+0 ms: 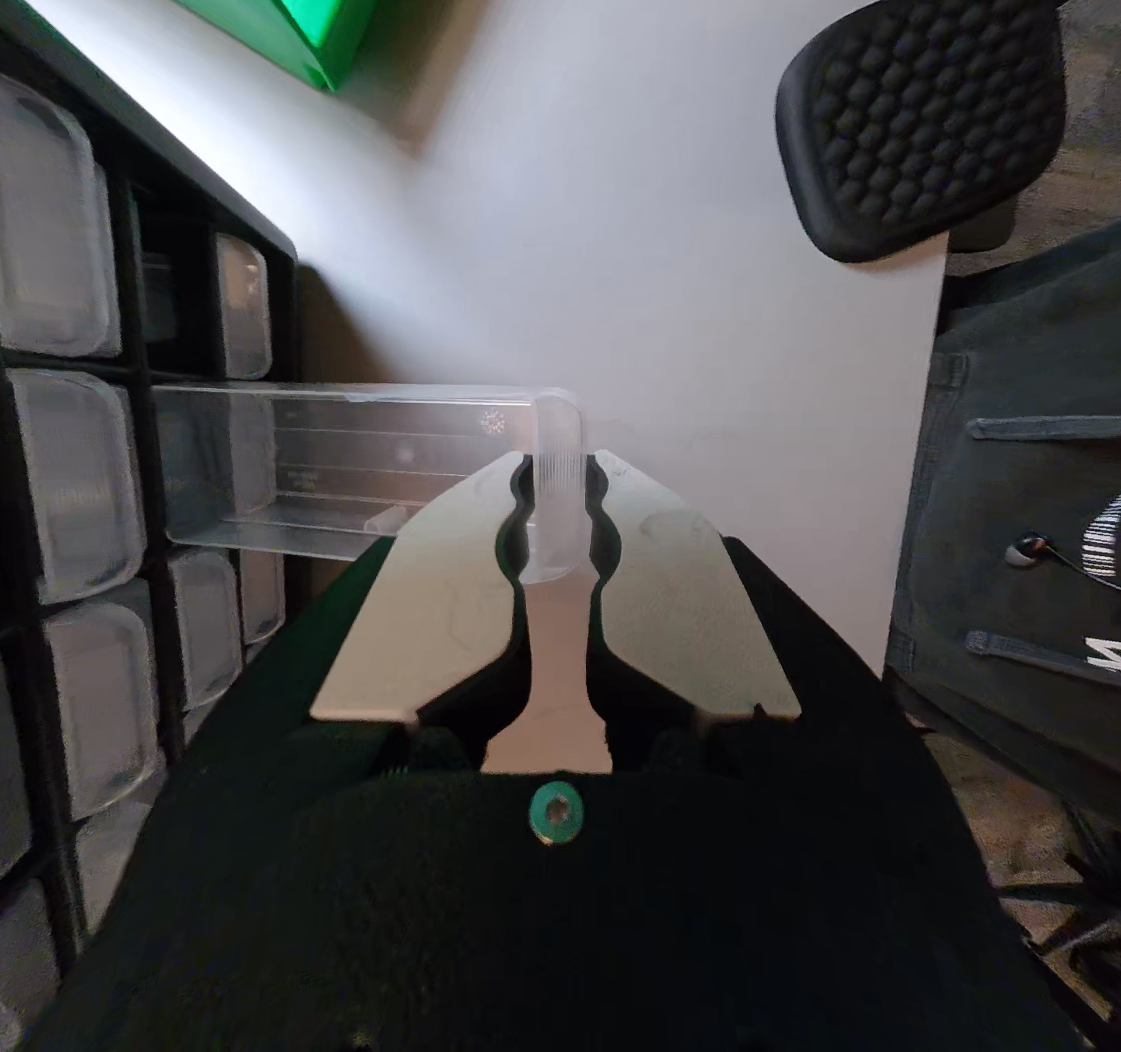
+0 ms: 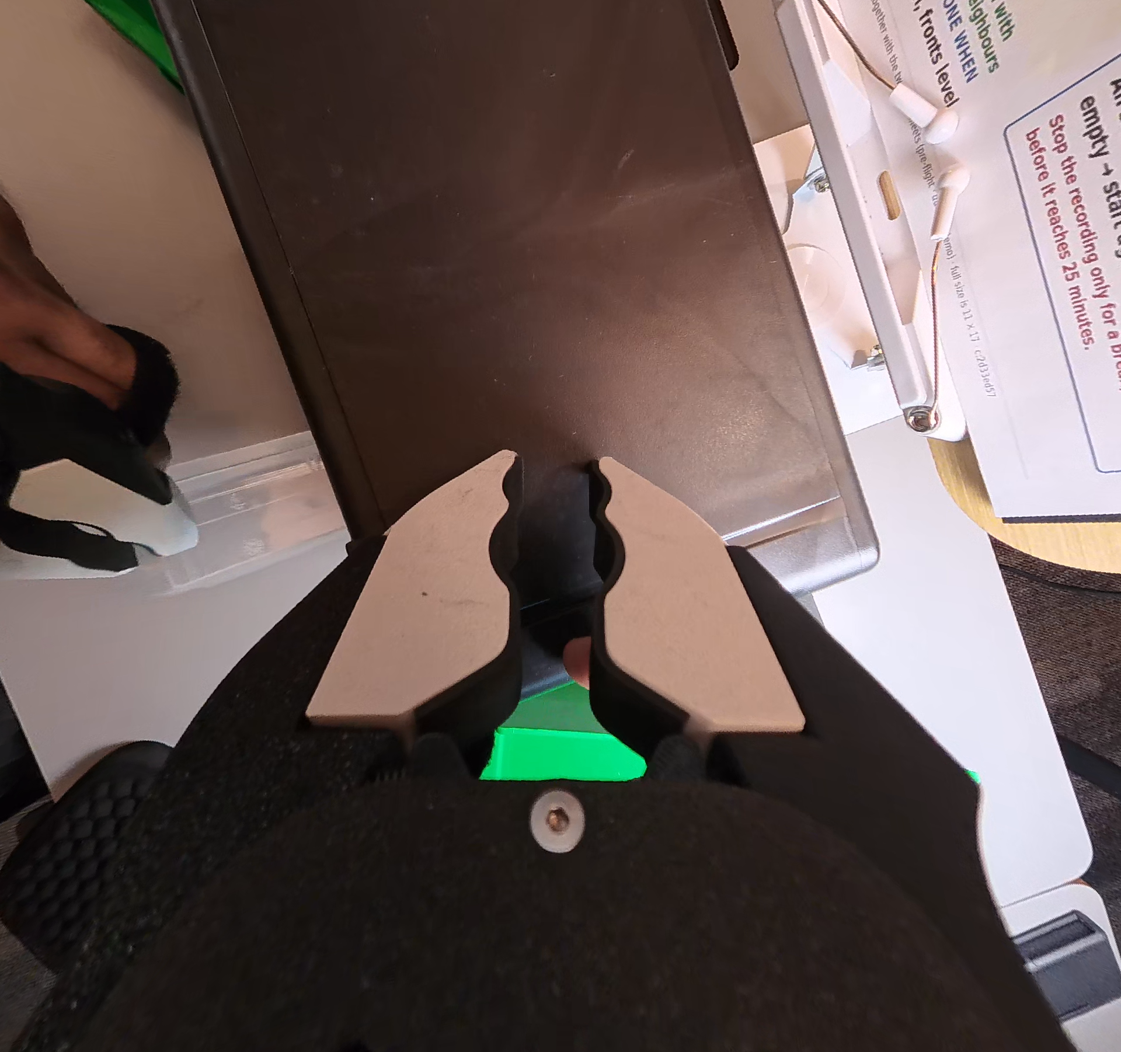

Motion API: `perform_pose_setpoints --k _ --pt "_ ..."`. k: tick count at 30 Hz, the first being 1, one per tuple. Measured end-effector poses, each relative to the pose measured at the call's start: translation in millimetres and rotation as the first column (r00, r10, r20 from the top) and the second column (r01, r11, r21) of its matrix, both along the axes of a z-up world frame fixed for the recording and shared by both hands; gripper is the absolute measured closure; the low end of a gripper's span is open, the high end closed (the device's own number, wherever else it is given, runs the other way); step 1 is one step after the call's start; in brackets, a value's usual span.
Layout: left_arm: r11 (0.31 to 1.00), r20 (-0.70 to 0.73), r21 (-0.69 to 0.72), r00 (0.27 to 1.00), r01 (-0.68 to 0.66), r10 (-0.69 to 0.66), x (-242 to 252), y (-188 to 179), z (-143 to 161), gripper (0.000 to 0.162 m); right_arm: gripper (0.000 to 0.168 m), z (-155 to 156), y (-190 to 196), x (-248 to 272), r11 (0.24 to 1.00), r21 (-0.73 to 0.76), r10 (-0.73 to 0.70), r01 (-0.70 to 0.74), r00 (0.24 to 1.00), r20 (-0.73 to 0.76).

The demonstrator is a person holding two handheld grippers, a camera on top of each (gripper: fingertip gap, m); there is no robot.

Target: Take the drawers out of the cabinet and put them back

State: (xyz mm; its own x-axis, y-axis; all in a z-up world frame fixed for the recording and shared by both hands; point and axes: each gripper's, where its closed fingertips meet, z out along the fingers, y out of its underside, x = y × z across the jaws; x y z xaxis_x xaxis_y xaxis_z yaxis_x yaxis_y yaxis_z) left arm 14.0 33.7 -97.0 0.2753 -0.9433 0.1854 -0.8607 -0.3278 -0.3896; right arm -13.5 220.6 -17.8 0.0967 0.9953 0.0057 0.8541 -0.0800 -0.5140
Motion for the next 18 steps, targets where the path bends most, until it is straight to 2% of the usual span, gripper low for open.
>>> perform_pose_setpoints --k 4,12,18 --pt "0.999 -0.043 0.034 0.999 0.010 -0.008 0 7 -3 0.146 0.148 0 0 0 1.000 0.001 0.004 -0.004 1.000 -0.002" --pt "0.966 -0.206 0.241 0.978 0.089 -0.038 3 12 -16 0.145 0.148 0 0 0 1.000 0.006 0.009 -0.009 1.000 -0.011" --pt "0.939 -0.221 0.326 0.975 0.108 -0.035 4 13 -22 0.144 0.148 0 0 0 1.000 0.006 0.009 -0.009 1.000 -0.010"
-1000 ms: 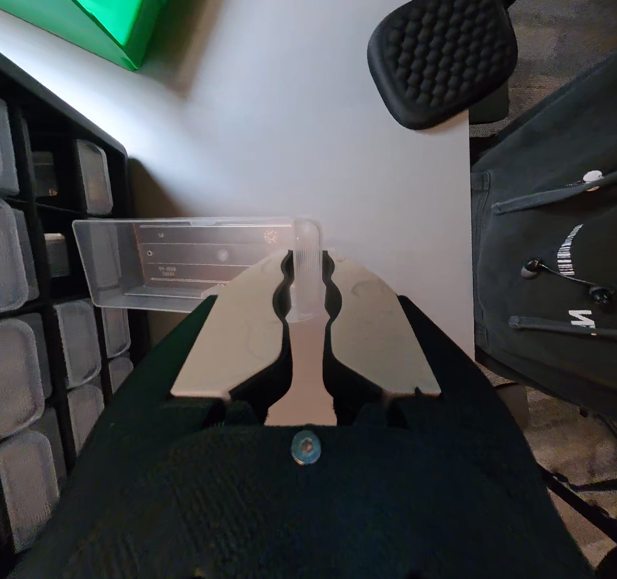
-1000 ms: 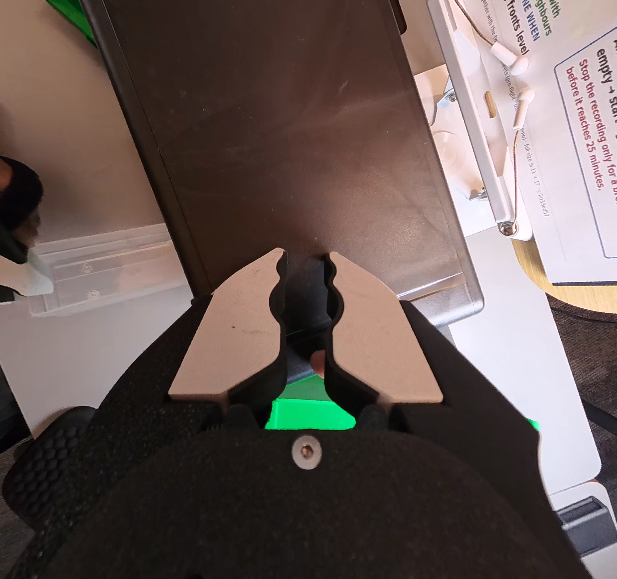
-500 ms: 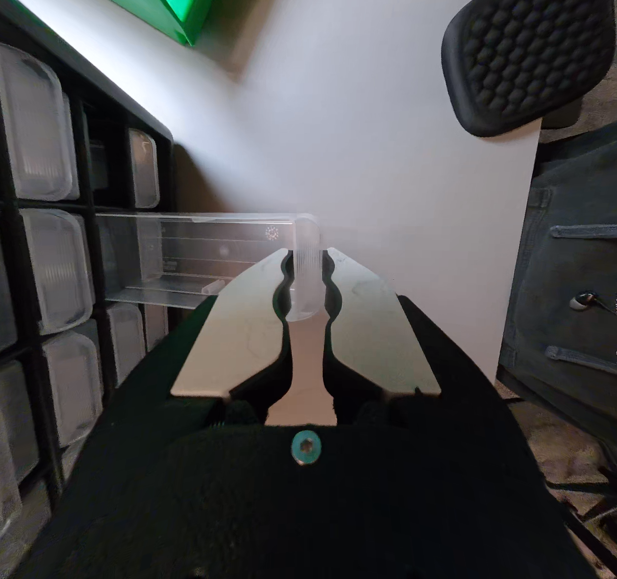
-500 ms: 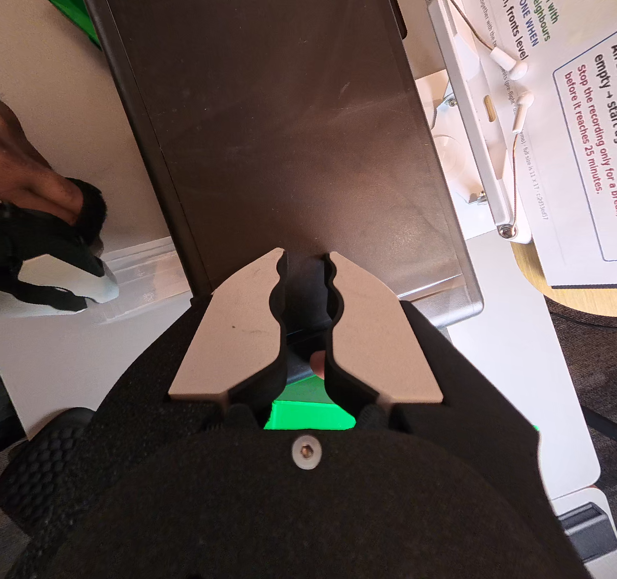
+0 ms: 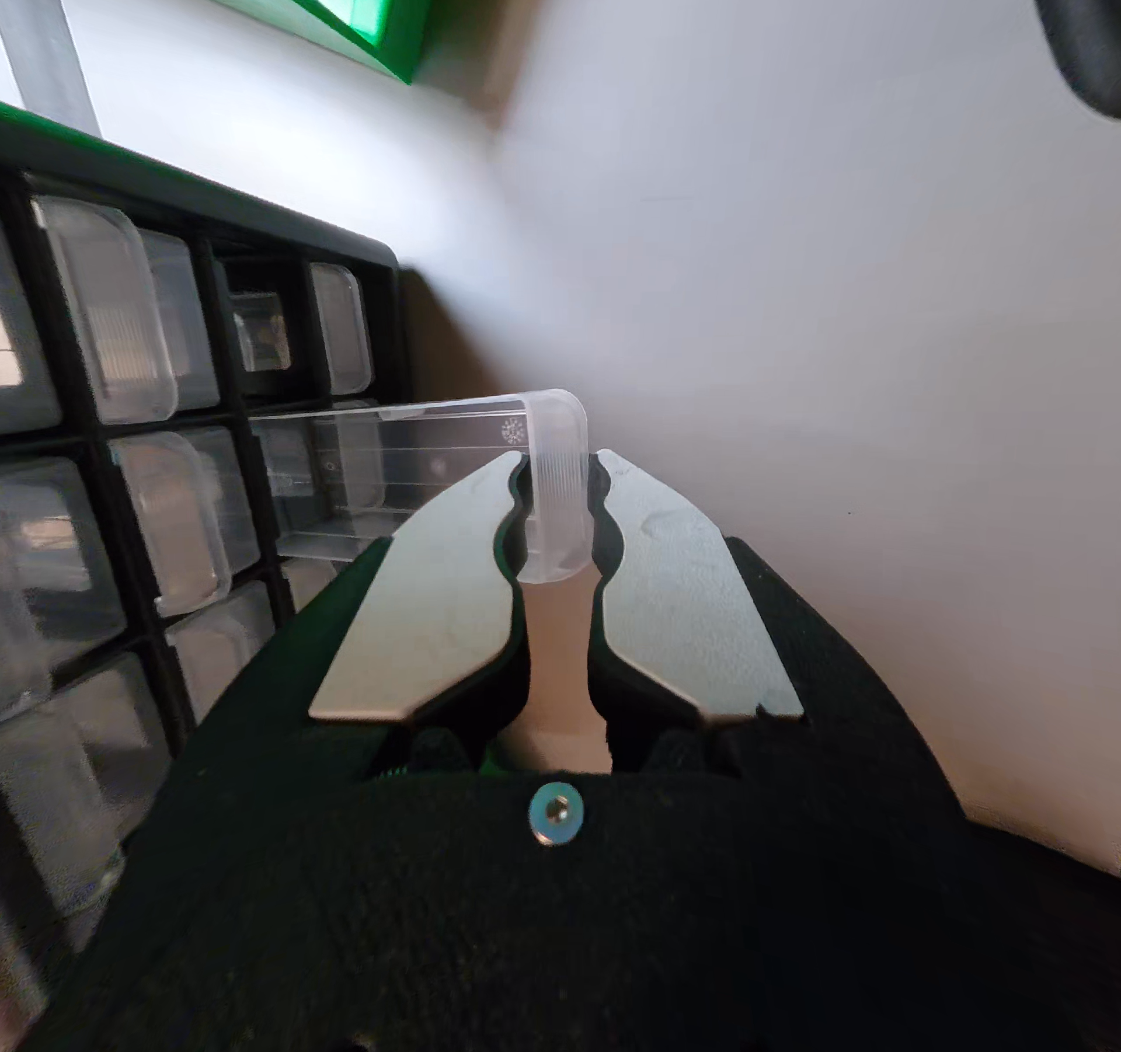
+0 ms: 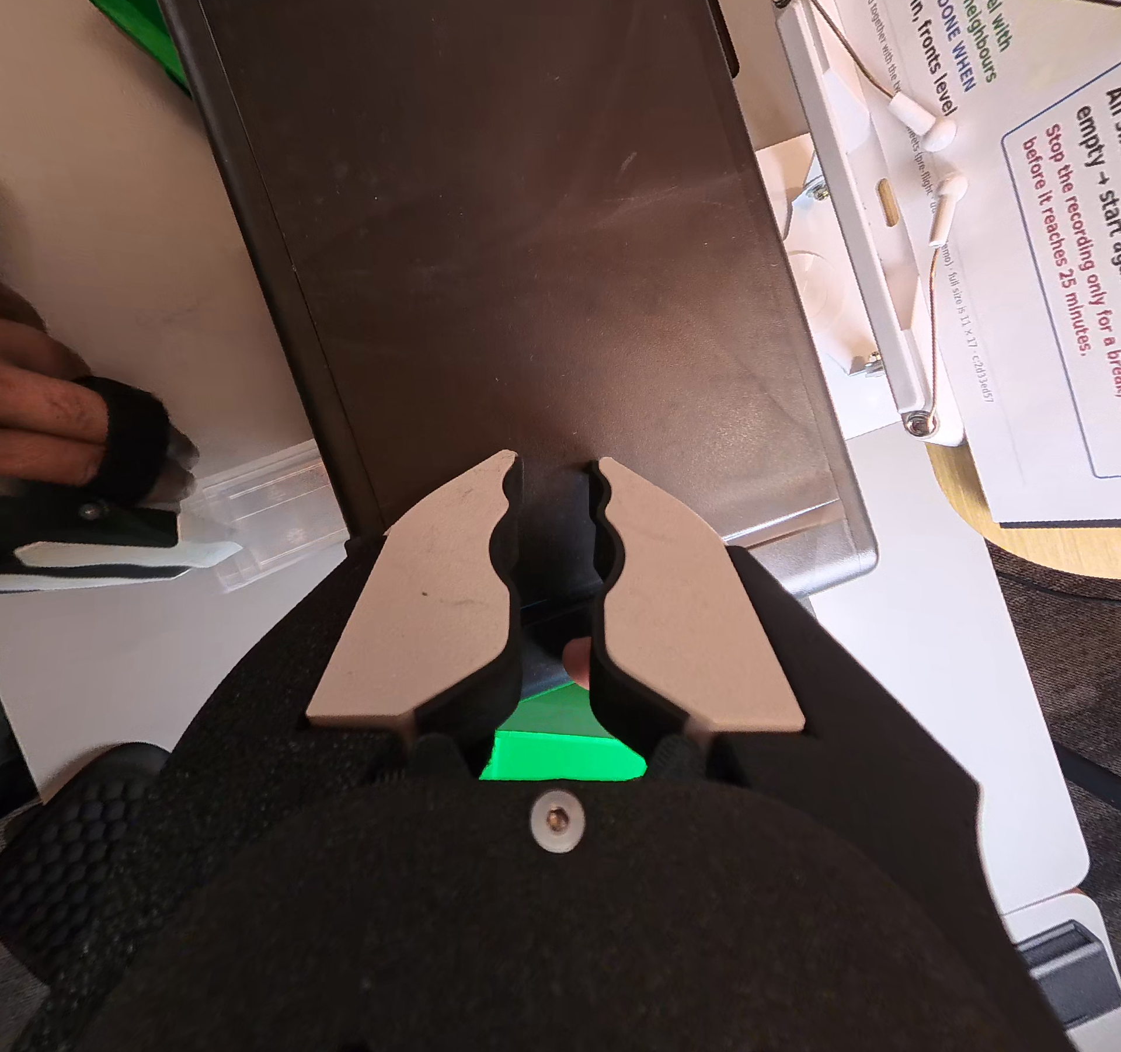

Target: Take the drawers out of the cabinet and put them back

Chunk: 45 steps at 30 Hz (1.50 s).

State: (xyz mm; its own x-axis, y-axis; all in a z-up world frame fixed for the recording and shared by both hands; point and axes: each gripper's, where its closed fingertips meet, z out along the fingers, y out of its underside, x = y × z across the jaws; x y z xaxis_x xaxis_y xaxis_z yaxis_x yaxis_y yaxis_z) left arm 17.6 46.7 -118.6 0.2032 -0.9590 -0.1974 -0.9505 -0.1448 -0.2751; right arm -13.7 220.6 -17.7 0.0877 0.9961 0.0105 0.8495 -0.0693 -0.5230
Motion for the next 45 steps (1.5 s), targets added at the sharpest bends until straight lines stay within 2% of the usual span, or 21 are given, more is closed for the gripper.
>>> perform_pose_setpoints --k 6,9,12,15,18,20,21,24,27,30,33,36,38,40,42,45 --pt "0.989 -0.020 0.147 0.999 -0.029 0.032 -20 20 -22 0.145 0.148 0 0 0 1.000 0.002 -0.003 0.003 1.000 0.000" --pt "0.967 0.052 0.244 0.997 -0.069 0.058 -26 41 -24 0.144 0.148 0 0 0 1.000 -0.001 -0.005 0.005 1.000 0.005" --pt "0.914 0.114 0.393 0.992 -0.095 0.054 -29 66 -21 0.141 0.148 0 0 0 1.000 -0.002 -0.005 0.005 1.000 0.006" --pt "0.876 0.200 0.460 0.978 -0.146 0.058 -29 78 -17 0.128 0.148 0 0 0 1.000 -0.002 -0.007 0.007 1.000 0.004" --pt "0.856 0.344 0.463 0.937 -0.229 0.064 -29 74 -3 0.128 0.148 0 0 0 1.000 -0.002 -0.007 0.007 1.000 0.000" --pt "0.846 0.422 0.459 0.905 -0.271 0.061 -32 66 4 0.139 0.148 0 0 0 1.000 -0.002 -0.004 0.004 1.000 -0.003" --pt "0.852 0.447 0.441 0.892 -0.281 0.063 -33 60 3 0.147 0.148 0 0 0 1.000 -0.002 -0.003 0.003 1.000 -0.003" --pt "0.859 0.492 0.380 0.861 -0.343 0.126 -38 53 -10 0.154 0.148 0 0 0 1.000 -0.004 0.002 -0.002 1.000 -0.005" --pt "0.841 0.567 0.326 0.801 -0.431 0.191 -38 61 -20 0.162 0.148 0 0 0 1.000 -0.009 0.001 -0.001 1.000 -0.003" --pt "0.787 0.615 0.326 0.750 -0.524 0.245 -40 81 -24 0.162 0.148 0 0 0 1.000 -0.009 -0.002 0.002 1.000 0.001" --pt "0.752 0.689 0.243 0.655 -0.612 0.310 -39 97 -25 0.162 0.148 0 0 1 1.000 -0.010 -0.010 0.010 1.000 0.012" --pt "0.756 0.719 0.170 0.604 -0.632 0.343 -30 101 -31 0.162 0.148 0 0 1 1.000 -0.013 -0.016 0.016 1.000 0.019" --pt "0.741 0.709 0.226 0.628 -0.633 0.320 -32 101 -33 0.162 0.148 0 0 1 1.000 -0.012 -0.016 0.016 1.000 0.019" --pt "0.756 0.706 0.239 0.644 -0.609 0.295 -33 95 -33 0.162 0.148 0 -1 1 1.000 -0.010 -0.018 0.018 1.000 0.012" --pt "0.791 0.735 0.199 0.622 -0.578 0.269 -33 86 -26 0.161 0.148 0 -1 1 1.000 -0.008 -0.019 0.019 1.000 -0.003" --pt "0.830 0.781 0.181 0.590 -0.528 0.204 -38 74 3 0.161 0.148 0 -1 1 1.000 0.010 -0.025 0.026 0.999 -0.019"
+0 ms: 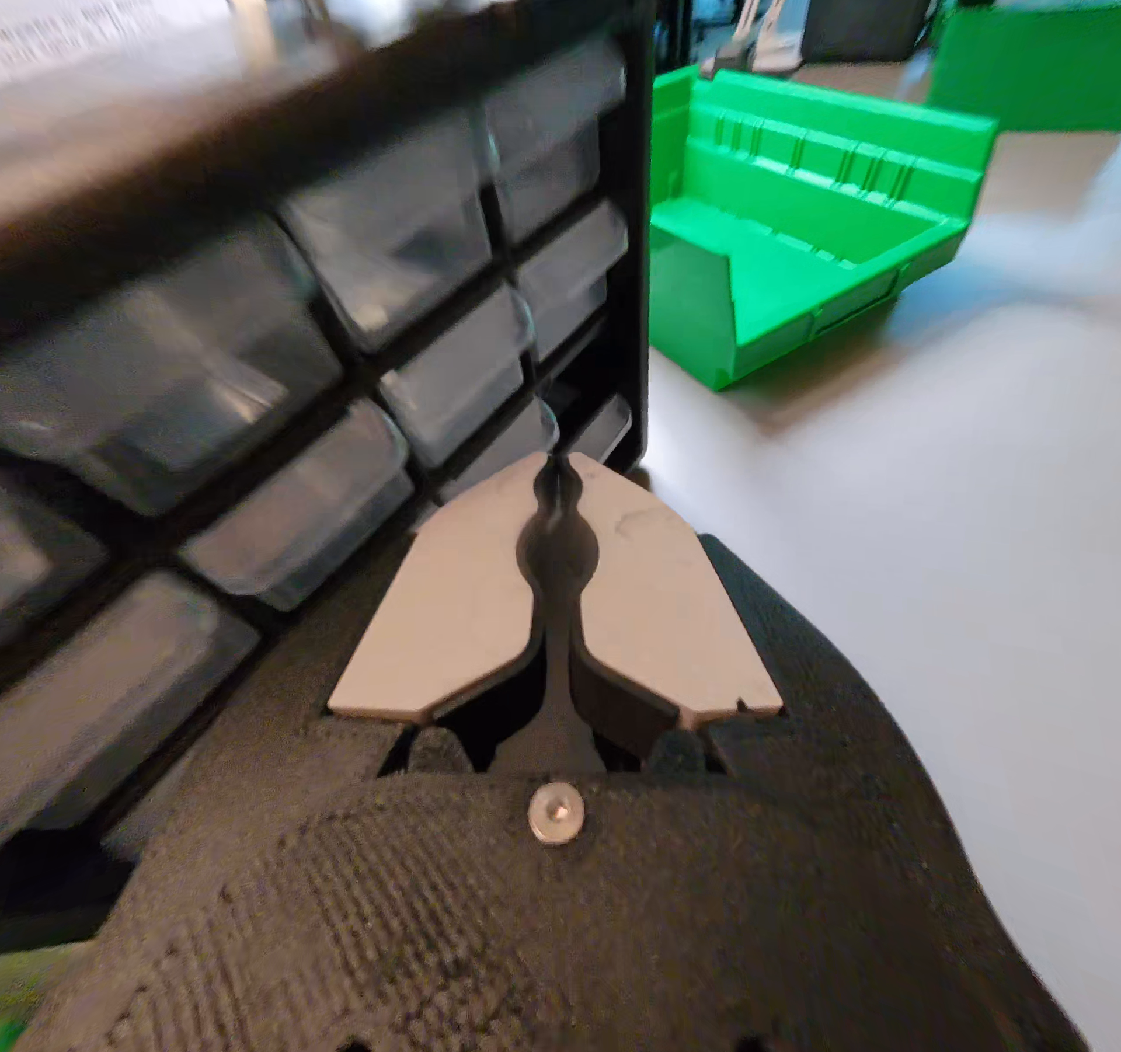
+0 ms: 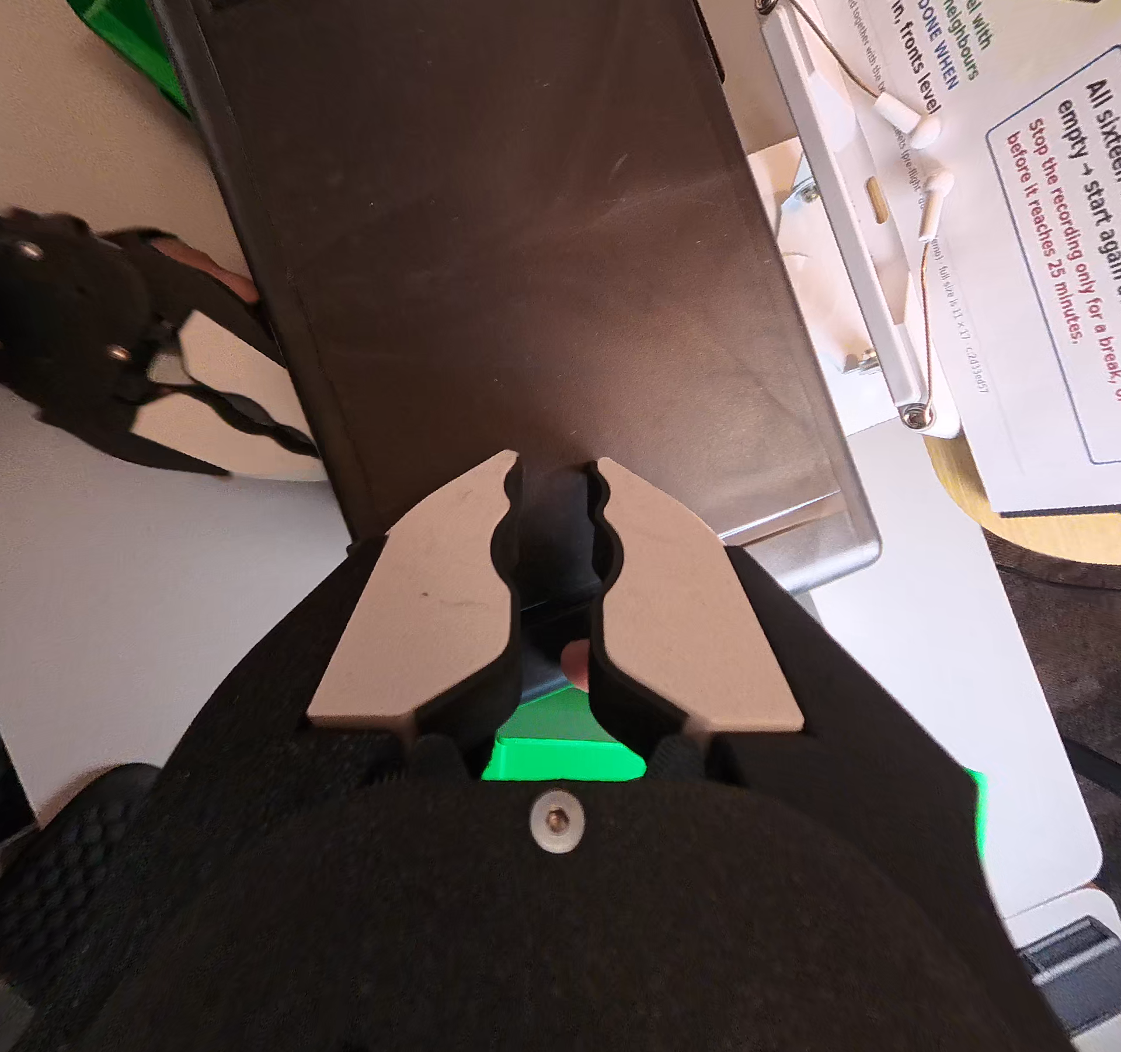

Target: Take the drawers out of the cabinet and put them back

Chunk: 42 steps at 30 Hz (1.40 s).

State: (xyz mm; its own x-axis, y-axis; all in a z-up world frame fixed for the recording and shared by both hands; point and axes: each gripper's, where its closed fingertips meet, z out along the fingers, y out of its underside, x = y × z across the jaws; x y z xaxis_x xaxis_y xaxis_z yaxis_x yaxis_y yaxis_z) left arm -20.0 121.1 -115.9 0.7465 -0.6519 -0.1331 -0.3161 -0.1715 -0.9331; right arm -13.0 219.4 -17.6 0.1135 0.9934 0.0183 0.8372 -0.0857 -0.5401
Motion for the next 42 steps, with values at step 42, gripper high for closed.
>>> perform_pose_setpoints --k 42 --pt "0.622 -0.875 -0.430 0.470 -0.654 -0.110 -414 15 -93 0.158 0.153 0 -2 0 1.000 -0.005 0.013 -0.013 1.000 0.023"
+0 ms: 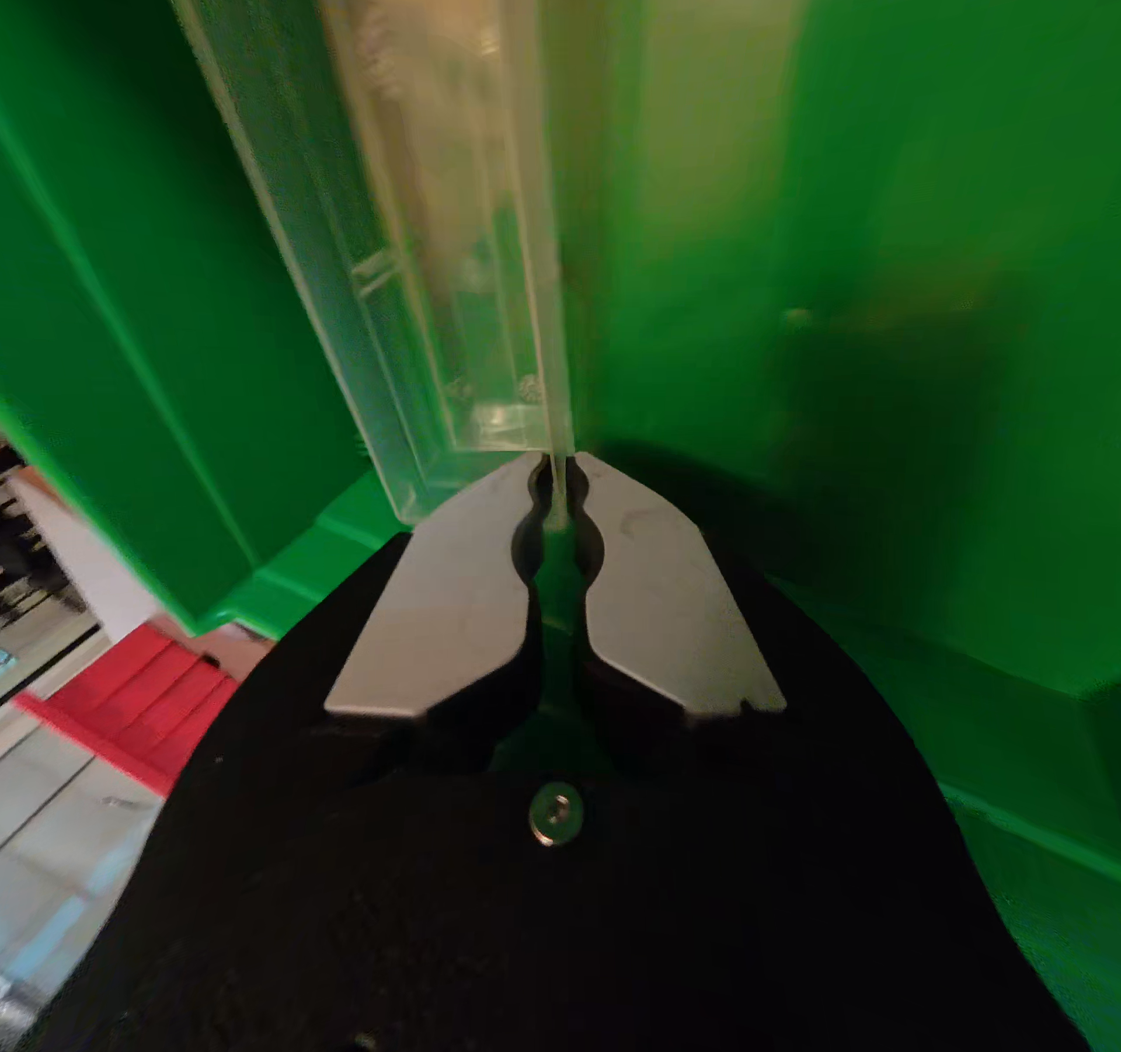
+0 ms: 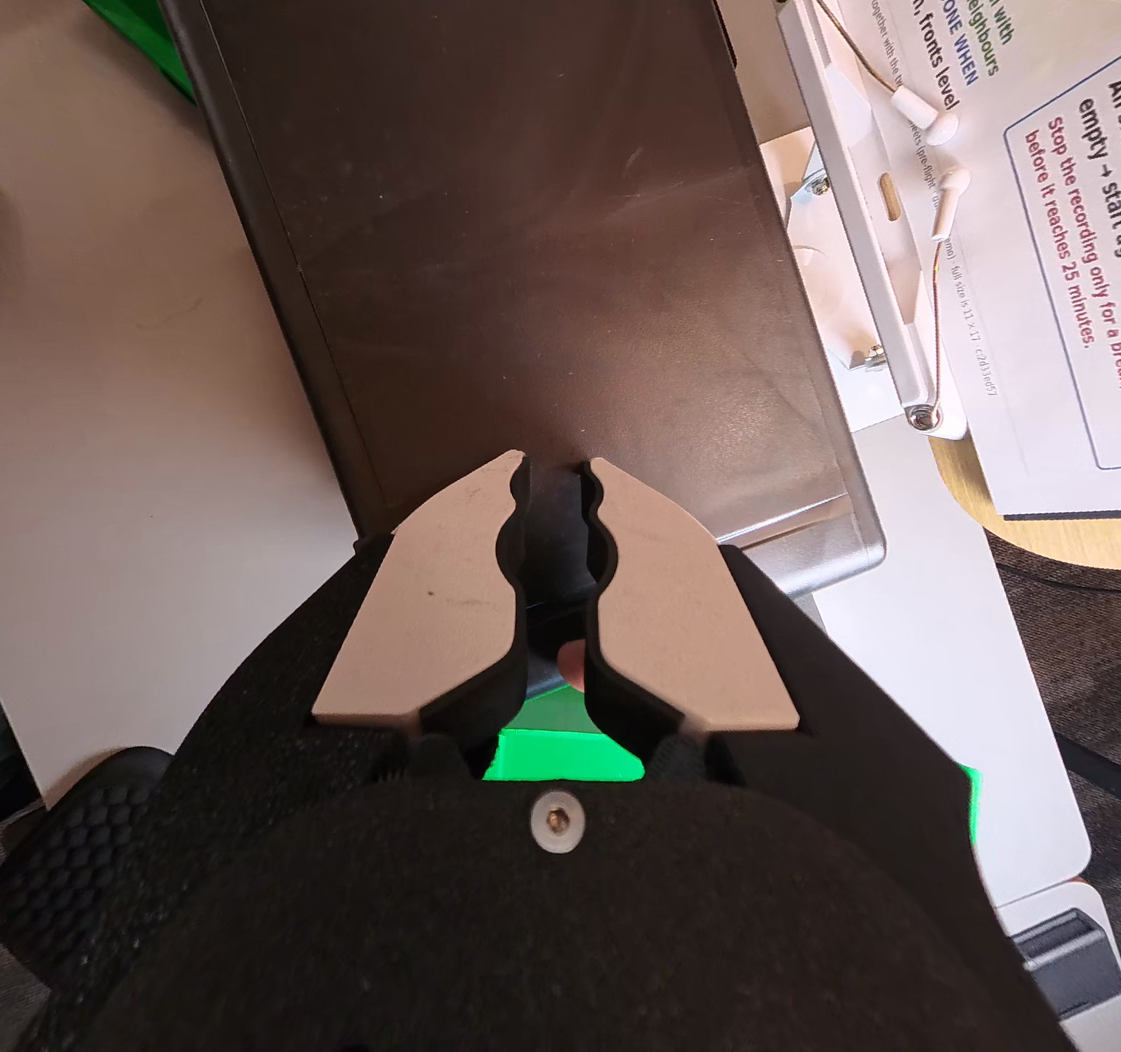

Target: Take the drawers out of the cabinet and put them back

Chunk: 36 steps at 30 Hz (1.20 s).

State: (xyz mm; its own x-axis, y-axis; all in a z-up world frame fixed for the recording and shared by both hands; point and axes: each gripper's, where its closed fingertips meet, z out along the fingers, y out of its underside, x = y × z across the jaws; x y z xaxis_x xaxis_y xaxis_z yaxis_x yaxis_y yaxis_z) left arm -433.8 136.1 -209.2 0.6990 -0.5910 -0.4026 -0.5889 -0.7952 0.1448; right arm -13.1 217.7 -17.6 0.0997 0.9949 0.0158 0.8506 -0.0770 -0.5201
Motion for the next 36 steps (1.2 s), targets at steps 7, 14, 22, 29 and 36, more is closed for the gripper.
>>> perform_pose_setpoints --k 7,14,22,29,36 --pt "0.986 0.312 -0.046 0.940 0.157 -0.135 94 -36 7 0.144 0.153 0 0 0 1.000 0.001 -0.008 0.008 1.000 -0.005" --pt "0.969 0.382 -0.049 0.900 0.244 -0.207 109 -63 20 0.117 0.152 0 0 0 1.000 0.001 -0.014 0.014 1.000 -0.005" --pt "0.935 0.164 -0.055 0.927 0.351 -0.338 90 -68 -12 0.143 0.152 0 0 0 1.000 -0.001 -0.018 0.018 1.000 -0.006" --pt "0.932 0.125 0.128 0.927 0.338 -0.354 105 -57 25 0.144 0.152 0 0 0 1.000 -0.006 -0.018 0.018 1.000 0.007" --pt "0.888 0.119 0.253 0.898 0.384 -0.423 134 -83 90 0.144 0.152 0 0 0 1.000 -0.003 -0.019 0.019 1.000 0.007"
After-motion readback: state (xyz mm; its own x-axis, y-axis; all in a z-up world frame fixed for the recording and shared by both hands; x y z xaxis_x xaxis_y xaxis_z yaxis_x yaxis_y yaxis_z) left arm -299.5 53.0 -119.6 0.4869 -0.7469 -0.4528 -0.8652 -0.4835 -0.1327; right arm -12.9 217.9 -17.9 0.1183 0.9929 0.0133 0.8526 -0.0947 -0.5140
